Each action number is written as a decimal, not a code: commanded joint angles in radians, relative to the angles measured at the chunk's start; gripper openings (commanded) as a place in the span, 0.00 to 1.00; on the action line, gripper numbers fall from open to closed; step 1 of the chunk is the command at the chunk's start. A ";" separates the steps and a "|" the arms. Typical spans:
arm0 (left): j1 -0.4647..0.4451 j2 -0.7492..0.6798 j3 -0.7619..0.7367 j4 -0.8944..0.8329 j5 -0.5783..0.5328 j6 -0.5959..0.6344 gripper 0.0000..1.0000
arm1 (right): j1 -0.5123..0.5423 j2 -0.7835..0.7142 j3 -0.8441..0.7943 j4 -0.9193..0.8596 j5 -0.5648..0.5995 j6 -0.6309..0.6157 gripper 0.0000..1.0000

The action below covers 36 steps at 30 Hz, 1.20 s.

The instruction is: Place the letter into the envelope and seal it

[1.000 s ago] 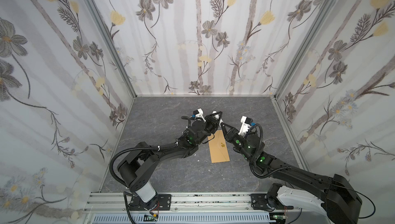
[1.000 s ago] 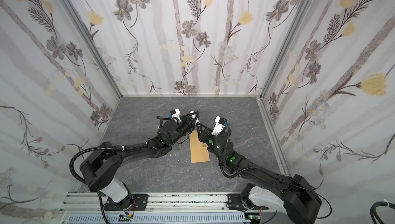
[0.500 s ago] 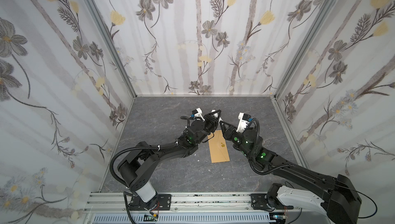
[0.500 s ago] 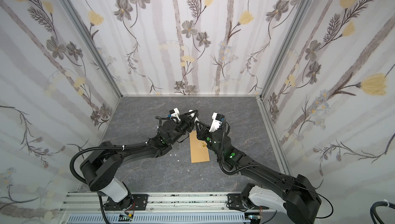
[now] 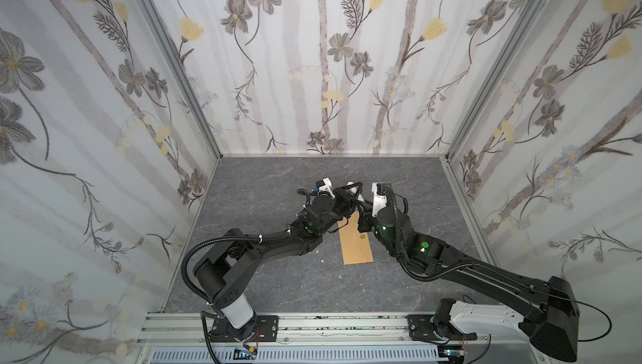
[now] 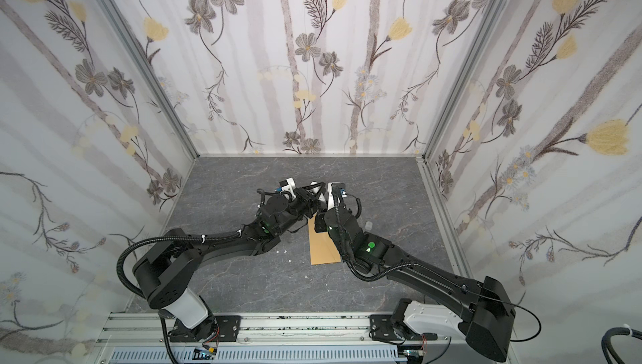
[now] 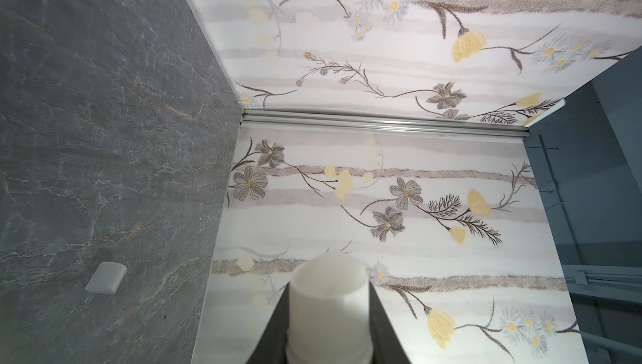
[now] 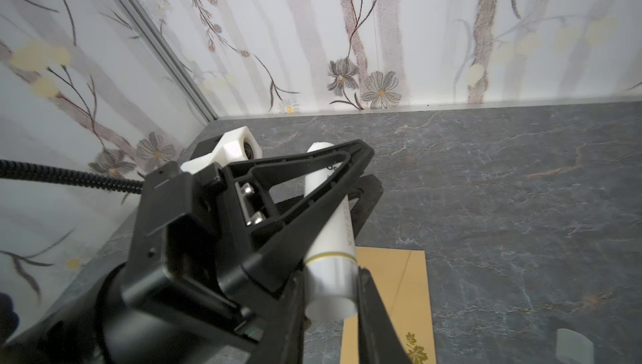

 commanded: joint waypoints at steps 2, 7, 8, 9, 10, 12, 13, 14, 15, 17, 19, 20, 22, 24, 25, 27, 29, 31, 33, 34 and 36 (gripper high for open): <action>-0.003 -0.006 0.011 0.027 0.102 -0.011 0.00 | 0.051 0.043 0.043 -0.078 0.093 -0.216 0.10; -0.001 -0.007 0.020 0.020 0.127 -0.012 0.00 | 0.111 0.091 0.066 -0.105 0.194 -0.355 0.10; -0.001 -0.009 0.020 0.018 0.131 -0.013 0.00 | 0.120 0.101 0.069 -0.109 0.213 -0.380 0.10; 0.001 -0.009 0.023 0.016 0.135 -0.013 0.00 | 0.130 0.112 0.072 -0.115 0.238 -0.405 0.10; 0.000 -0.009 0.026 0.015 0.140 -0.012 0.00 | 0.140 0.124 0.073 -0.117 0.263 -0.430 0.10; 0.000 -0.007 0.027 0.010 0.146 -0.013 0.00 | 0.156 0.146 0.076 -0.122 0.308 -0.476 0.10; 0.000 -0.007 0.030 0.009 0.150 -0.014 0.00 | 0.165 0.159 0.076 -0.123 0.337 -0.498 0.10; 0.001 -0.007 0.031 0.009 0.151 -0.013 0.00 | 0.172 0.170 0.076 -0.123 0.358 -0.518 0.10; 0.001 -0.007 0.033 0.008 0.154 -0.013 0.00 | 0.180 0.184 0.079 -0.125 0.382 -0.539 0.09; 0.001 -0.006 0.034 0.006 0.156 -0.013 0.00 | 0.192 0.206 0.077 -0.124 0.429 -0.569 0.09; 0.000 -0.006 0.036 0.005 0.159 -0.013 0.00 | 0.202 0.226 0.076 -0.123 0.465 -0.591 0.08; 0.000 -0.006 0.036 0.005 0.161 -0.014 0.00 | 0.205 0.232 0.073 -0.117 0.482 -0.602 0.08; 0.001 -0.006 0.038 0.003 0.161 -0.013 0.00 | 0.214 0.242 0.064 -0.099 0.516 -0.627 0.07; 0.000 -0.006 0.040 0.002 0.162 -0.015 0.00 | 0.220 0.249 0.057 -0.089 0.531 -0.639 0.07; 0.000 -0.005 0.041 0.001 0.164 -0.015 0.00 | 0.223 0.252 0.055 -0.083 0.542 -0.644 0.07; 0.001 -0.003 0.041 0.000 0.165 -0.017 0.00 | 0.227 0.259 0.048 -0.067 0.564 -0.661 0.07; 0.000 -0.003 0.045 -0.001 0.168 -0.018 0.00 | 0.230 0.266 0.047 -0.061 0.573 -0.666 0.07; 0.000 -0.002 0.044 -0.001 0.168 -0.017 0.00 | 0.234 0.272 0.045 -0.061 0.581 -0.667 0.08; 0.000 -0.003 0.043 0.000 0.168 -0.018 0.00 | 0.237 0.272 0.044 -0.056 0.589 -0.666 0.09; 0.000 -0.004 0.044 0.000 0.168 -0.018 0.00 | 0.238 0.271 0.043 -0.050 0.589 -0.661 0.10; 0.000 -0.005 0.044 0.000 0.168 -0.018 0.00 | 0.238 0.271 0.044 -0.041 0.570 -0.643 0.13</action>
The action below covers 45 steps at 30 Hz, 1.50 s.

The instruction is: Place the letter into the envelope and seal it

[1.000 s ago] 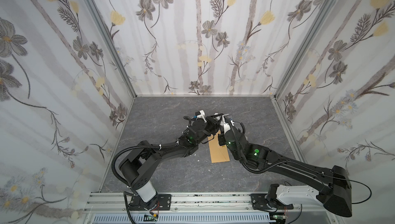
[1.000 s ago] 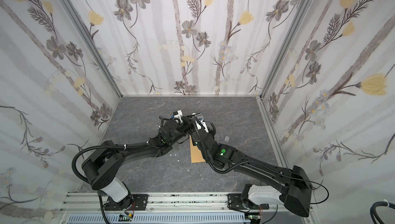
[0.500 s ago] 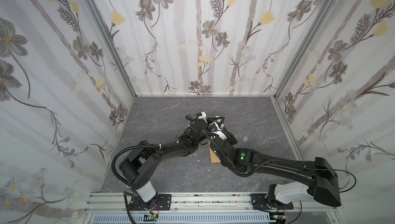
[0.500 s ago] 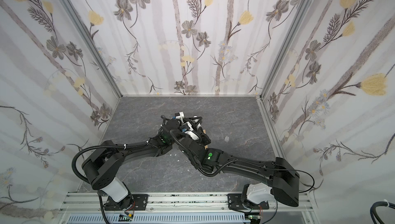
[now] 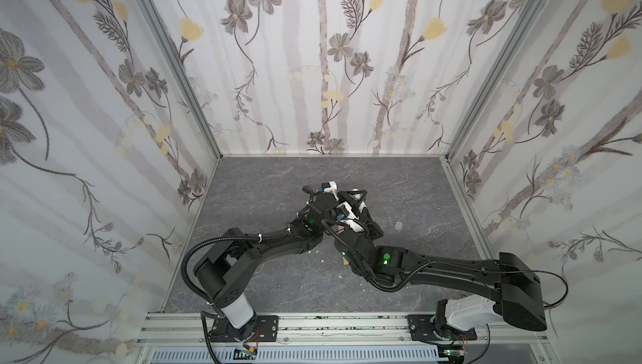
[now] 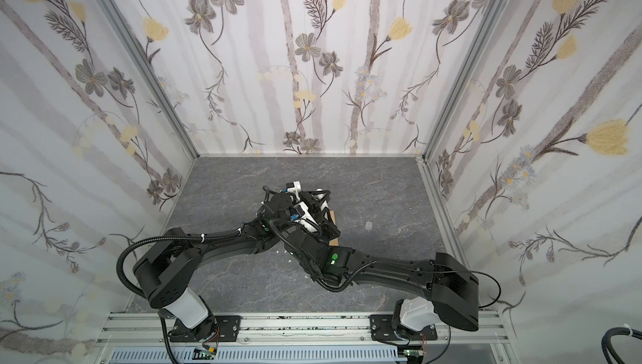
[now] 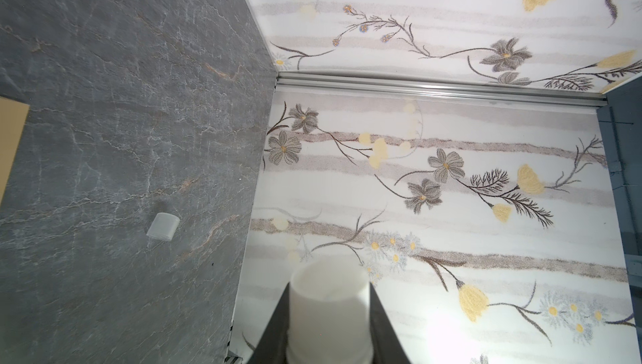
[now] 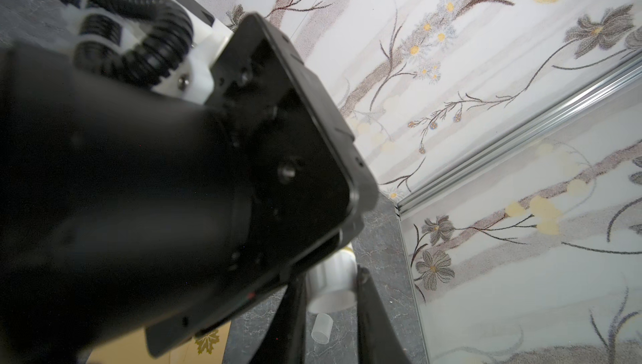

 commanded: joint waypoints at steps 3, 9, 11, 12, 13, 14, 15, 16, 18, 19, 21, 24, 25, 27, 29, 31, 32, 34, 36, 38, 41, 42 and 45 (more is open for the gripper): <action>-0.007 -0.012 0.015 0.133 0.015 -0.029 0.00 | 0.003 -0.009 0.002 -0.033 -0.179 0.029 0.36; 0.014 -0.024 0.009 0.135 -0.021 -0.018 0.00 | 0.000 -0.134 -0.013 -0.039 -0.381 0.244 0.51; 0.023 -0.026 0.015 0.133 -0.032 -0.005 0.00 | -0.007 -0.189 -0.034 -0.035 -0.444 0.332 0.52; 0.025 -0.028 0.017 0.135 -0.038 -0.003 0.00 | -0.014 -0.220 -0.052 -0.026 -0.482 0.375 0.53; 0.027 -0.027 0.021 0.135 -0.041 0.004 0.00 | -0.024 -0.252 -0.070 -0.016 -0.521 0.418 0.53; 0.028 -0.028 0.023 0.134 -0.045 0.010 0.00 | -0.035 -0.279 -0.086 -0.010 -0.554 0.456 0.53; 0.030 -0.030 0.022 0.135 -0.050 0.012 0.00 | -0.052 -0.312 -0.109 0.005 -0.594 0.497 0.53; 0.031 -0.030 0.022 0.134 -0.056 0.011 0.00 | -0.072 -0.348 -0.133 0.023 -0.633 0.538 0.54; 0.034 -0.034 0.017 0.135 -0.067 0.016 0.00 | -0.123 -0.416 -0.167 0.065 -0.720 0.610 0.54; 0.035 -0.037 0.013 0.135 -0.076 0.018 0.00 | -0.155 -0.450 -0.224 0.095 -0.774 0.649 0.54; 0.034 -0.040 0.011 0.135 -0.085 0.023 0.00 | -0.209 -0.511 -0.281 0.158 -0.844 0.718 0.55; 0.034 -0.042 0.014 0.134 -0.096 0.038 0.00 | -0.268 -0.574 -0.353 0.269 -0.906 0.807 0.56; 0.034 -0.042 0.013 0.135 -0.102 0.039 0.00 | -0.283 -0.584 -0.369 0.298 -0.917 0.835 0.57; 0.031 -0.040 0.015 0.135 -0.108 0.041 0.00 | -0.306 -0.586 -0.386 0.347 -0.937 0.884 0.59; 0.026 -0.039 0.015 0.136 -0.122 0.046 0.00 | -0.325 -0.579 -0.402 0.405 -0.945 0.938 0.62; 0.021 -0.035 0.015 0.137 -0.131 0.046 0.00 | -0.344 -0.565 -0.423 0.484 -0.969 0.993 0.64; 0.017 -0.033 0.016 0.138 -0.139 0.046 0.00 | -0.353 -0.554 -0.437 0.526 -0.978 1.024 0.65; 0.011 -0.029 0.018 0.141 -0.145 0.046 0.00 | -0.368 -0.528 -0.452 0.585 -0.988 1.066 0.65; 0.004 -0.025 0.020 0.142 -0.155 0.048 0.00 | -0.377 -0.500 -0.452 0.615 -0.993 1.098 0.65; -0.004 -0.022 0.019 0.143 -0.169 0.049 0.00 | -0.383 -0.472 -0.450 0.650 -1.000 1.123 0.62; -0.013 -0.018 0.017 0.148 -0.186 0.048 0.00 | -0.386 -0.435 -0.445 0.701 -1.010 1.143 0.60; -0.014 -0.016 0.016 0.148 -0.192 0.049 0.00 | -0.386 -0.425 -0.441 0.708 -1.012 1.148 0.58; -0.020 -0.012 0.016 0.152 -0.204 0.048 0.00 | -0.386 -0.393 -0.422 0.720 -1.016 1.155 0.54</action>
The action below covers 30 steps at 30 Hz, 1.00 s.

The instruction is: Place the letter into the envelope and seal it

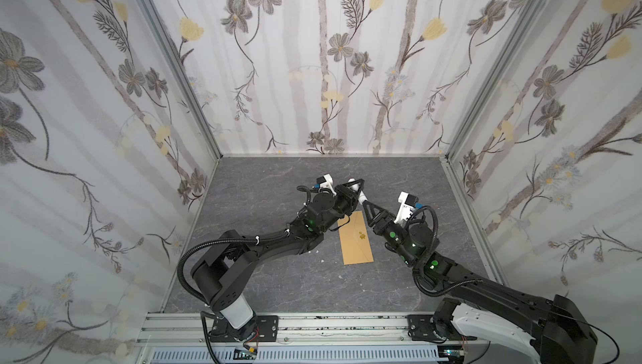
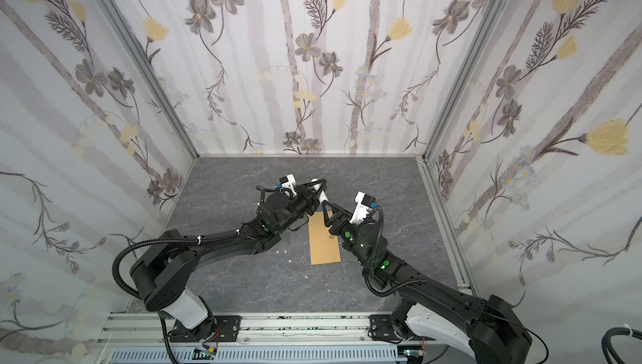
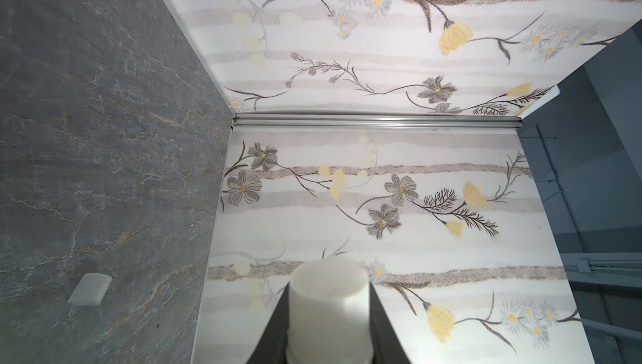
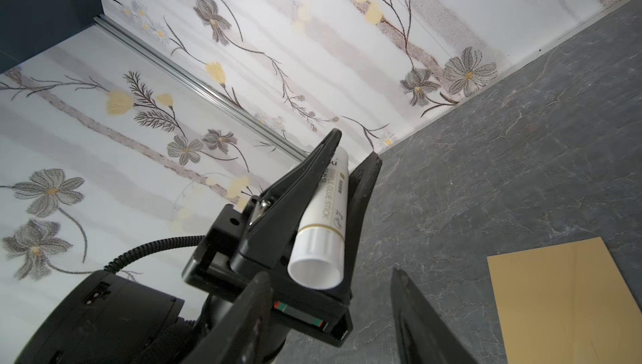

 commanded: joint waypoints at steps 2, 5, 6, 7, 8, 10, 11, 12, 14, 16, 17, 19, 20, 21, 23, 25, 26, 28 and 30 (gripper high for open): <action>-0.008 0.010 0.004 0.052 -0.033 0.013 0.00 | 0.000 0.035 0.023 0.097 -0.015 0.035 0.53; -0.012 0.014 0.005 0.056 -0.034 0.010 0.00 | -0.003 0.056 0.028 0.114 -0.011 0.042 0.49; -0.013 0.017 0.004 0.055 -0.034 0.008 0.00 | -0.003 0.061 0.029 0.119 -0.012 0.044 0.47; -0.013 0.017 0.003 0.056 -0.034 0.007 0.00 | -0.003 0.067 0.031 0.120 -0.013 0.045 0.45; -0.012 0.019 0.003 0.057 -0.036 0.006 0.00 | -0.003 0.072 0.034 0.120 -0.014 0.049 0.43; -0.013 0.019 0.001 0.058 -0.037 0.003 0.00 | -0.003 0.079 0.033 0.124 -0.014 0.055 0.38; -0.013 0.019 0.002 0.058 -0.039 0.004 0.00 | -0.003 0.082 0.034 0.124 -0.016 0.058 0.36; -0.014 0.019 0.002 0.058 -0.038 0.004 0.00 | -0.003 0.084 0.034 0.124 -0.016 0.060 0.35; -0.014 0.019 0.002 0.060 -0.037 0.002 0.00 | -0.003 0.088 0.034 0.122 -0.015 0.062 0.33; -0.013 0.019 0.002 0.062 -0.038 0.001 0.00 | -0.003 0.090 0.034 0.118 -0.013 0.065 0.30; -0.012 0.019 0.001 0.061 -0.037 0.001 0.00 | -0.003 0.091 0.033 0.116 -0.012 0.065 0.29; -0.013 0.019 0.001 0.063 -0.036 -0.002 0.00 | -0.003 0.093 0.037 0.110 -0.013 0.067 0.26; -0.013 0.019 0.000 0.063 -0.036 -0.002 0.00 | -0.004 0.095 0.039 0.107 -0.014 0.067 0.24; -0.014 0.018 0.001 0.063 -0.036 -0.001 0.00 | -0.003 0.096 0.042 0.101 -0.013 0.065 0.22; -0.014 0.016 -0.003 0.063 -0.036 -0.002 0.00 | -0.003 0.096 0.056 0.071 -0.020 0.045 0.19; -0.012 0.016 -0.002 0.062 -0.029 -0.001 0.00 | -0.003 0.096 0.074 0.030 -0.023 0.014 0.16; -0.012 0.016 0.001 0.062 -0.021 0.000 0.00 | -0.003 0.096 0.086 0.000 -0.019 -0.003 0.16; -0.012 0.017 0.006 0.060 -0.009 -0.001 0.00 | -0.003 0.095 0.106 -0.063 -0.009 -0.041 0.14; -0.012 0.019 0.006 0.057 0.000 -0.005 0.00 | -0.003 0.091 0.132 -0.134 0.012 -0.091 0.13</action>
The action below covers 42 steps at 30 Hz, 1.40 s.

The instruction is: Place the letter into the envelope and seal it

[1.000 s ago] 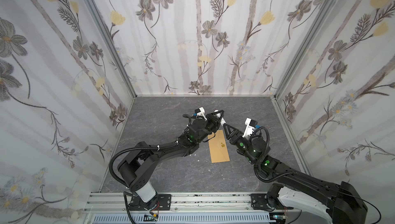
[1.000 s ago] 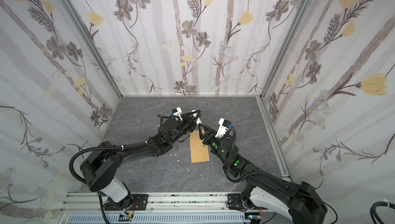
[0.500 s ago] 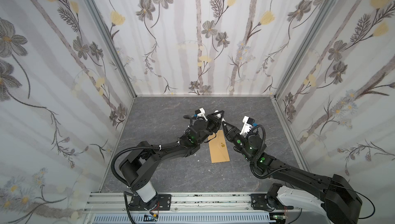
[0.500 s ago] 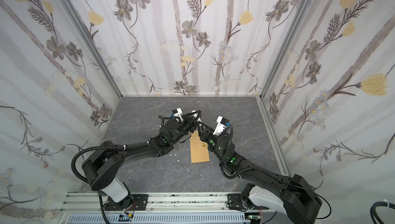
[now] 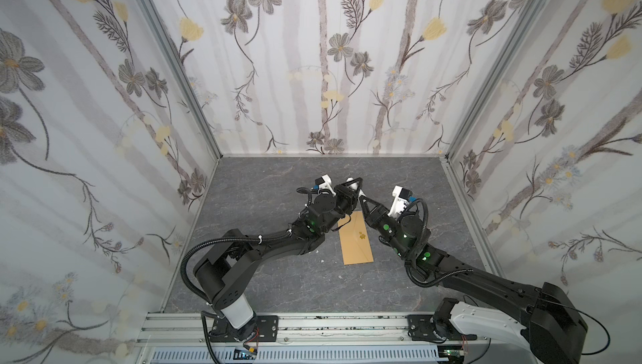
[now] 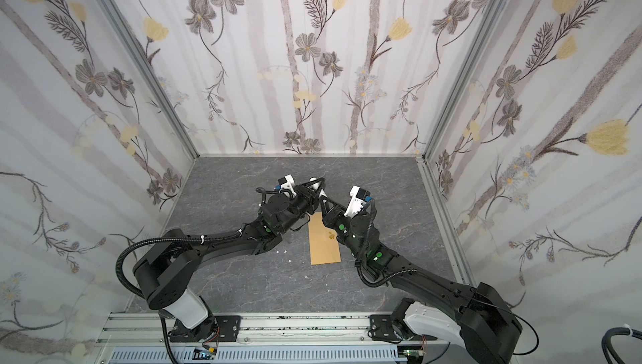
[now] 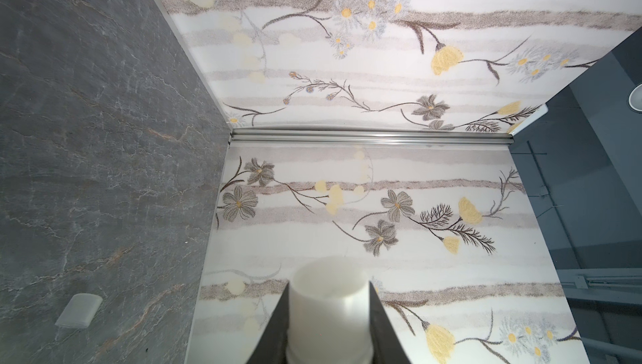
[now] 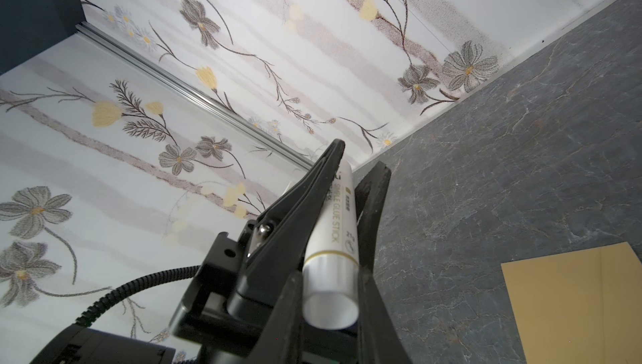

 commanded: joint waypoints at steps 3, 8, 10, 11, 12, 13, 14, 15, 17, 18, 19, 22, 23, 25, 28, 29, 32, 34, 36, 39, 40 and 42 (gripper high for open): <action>-0.005 0.002 0.005 0.023 0.080 -0.012 0.00 | 0.020 -0.004 0.077 -0.205 0.067 -0.183 0.12; -0.003 0.001 0.002 0.012 0.121 -0.031 0.00 | 0.078 0.004 0.150 -0.392 0.207 -0.382 0.11; 0.000 -0.001 0.005 0.008 0.138 -0.036 0.00 | 0.100 0.015 0.187 -0.449 0.245 -0.458 0.11; 0.002 0.001 0.008 0.006 0.153 -0.040 0.00 | 0.116 0.022 0.206 -0.477 0.273 -0.505 0.11; 0.003 0.001 0.010 0.005 0.164 -0.043 0.00 | 0.129 0.028 0.217 -0.497 0.293 -0.544 0.11; 0.003 -0.001 0.010 0.004 0.171 -0.046 0.00 | 0.145 0.036 0.230 -0.516 0.318 -0.595 0.11; 0.004 -0.003 0.009 0.002 0.179 -0.046 0.00 | 0.162 0.044 0.242 -0.535 0.342 -0.639 0.11; 0.005 -0.005 0.010 0.001 0.185 -0.047 0.00 | 0.172 0.052 0.251 -0.548 0.355 -0.675 0.11; 0.005 -0.007 0.012 -0.003 0.200 -0.047 0.00 | 0.192 0.070 0.268 -0.571 0.379 -0.757 0.12; 0.007 -0.007 0.013 -0.006 0.207 -0.048 0.00 | 0.199 0.079 0.276 -0.582 0.396 -0.783 0.12; 0.007 -0.007 0.014 -0.006 0.211 -0.050 0.00 | 0.209 0.089 0.283 -0.590 0.409 -0.817 0.12; 0.008 -0.008 0.019 -0.011 0.225 -0.050 0.00 | 0.240 0.118 0.299 -0.611 0.479 -0.905 0.12; 0.008 -0.010 0.020 -0.012 0.227 -0.050 0.00 | 0.250 0.128 0.304 -0.619 0.497 -0.939 0.12; 0.009 -0.011 0.022 -0.014 0.232 -0.049 0.00 | 0.272 0.154 0.310 -0.629 0.546 -1.000 0.12; 0.009 -0.010 0.028 -0.018 0.240 -0.049 0.00 | 0.302 0.201 0.318 -0.639 0.630 -1.088 0.11; 0.009 -0.010 0.030 -0.020 0.242 -0.047 0.00 | 0.313 0.218 0.319 -0.637 0.665 -1.116 0.11; 0.010 -0.007 0.036 -0.023 0.249 -0.047 0.00 | 0.333 0.269 0.321 -0.633 0.758 -1.194 0.10; 0.009 -0.007 0.034 -0.025 0.249 -0.048 0.00 | 0.342 0.295 0.324 -0.631 0.796 -1.226 0.09; 0.009 -0.007 0.036 -0.026 0.249 -0.047 0.00 | 0.348 0.319 0.325 -0.627 0.828 -1.244 0.08; 0.009 -0.004 0.040 -0.029 0.253 -0.046 0.00 | 0.352 0.334 0.318 -0.624 0.825 -1.258 0.08; 0.009 -0.003 0.040 -0.030 0.254 -0.047 0.00 | 0.354 0.334 0.314 -0.614 0.831 -1.262 0.08; 0.008 0.000 0.042 -0.031 0.254 -0.048 0.00 | 0.356 0.376 0.314 -0.607 0.835 -1.253 0.08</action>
